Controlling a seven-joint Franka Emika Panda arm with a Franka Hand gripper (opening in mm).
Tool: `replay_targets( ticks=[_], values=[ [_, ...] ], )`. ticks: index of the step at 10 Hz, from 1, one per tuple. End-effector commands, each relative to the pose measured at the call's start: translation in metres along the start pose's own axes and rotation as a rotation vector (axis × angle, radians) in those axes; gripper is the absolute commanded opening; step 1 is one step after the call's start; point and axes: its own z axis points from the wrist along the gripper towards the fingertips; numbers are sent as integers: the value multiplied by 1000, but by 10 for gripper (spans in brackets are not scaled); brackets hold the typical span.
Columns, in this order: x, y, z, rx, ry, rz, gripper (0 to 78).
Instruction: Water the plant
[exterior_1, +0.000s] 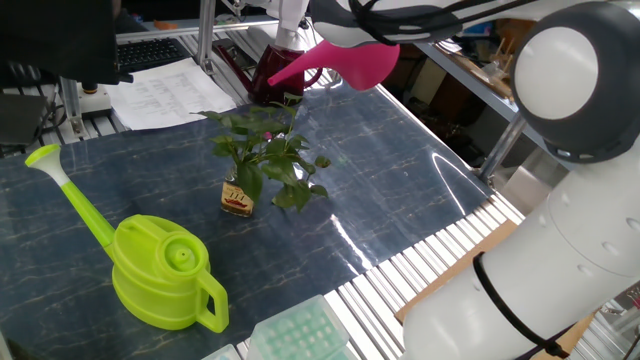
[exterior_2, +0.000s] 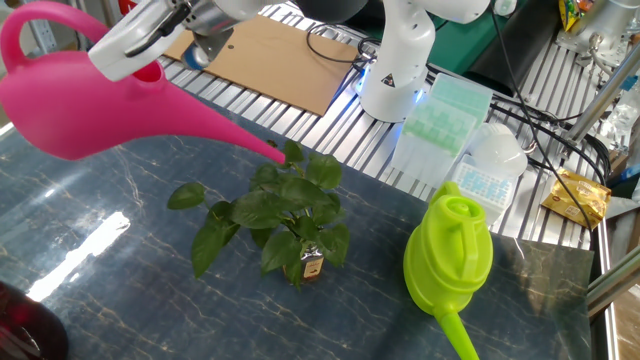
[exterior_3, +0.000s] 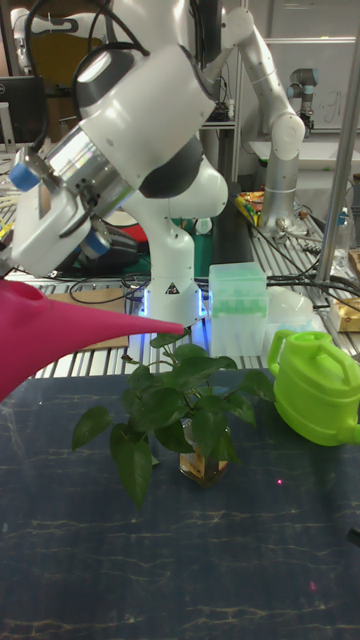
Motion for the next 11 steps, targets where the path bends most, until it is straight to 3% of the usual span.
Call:
replay_targets(
  ticks=[1,6,9,10,11],
  values=[
    [-3,-2,-8,-4,-20,3,12],
    [1,-8,-20,-35,-21,-15,12],
    [3,-13,-21,-107,-25,-61,12],
    [3,-13,-21,-107,-25,-61,12],
    [6,-21,-20,-140,-17,-82,12]
  ],
)
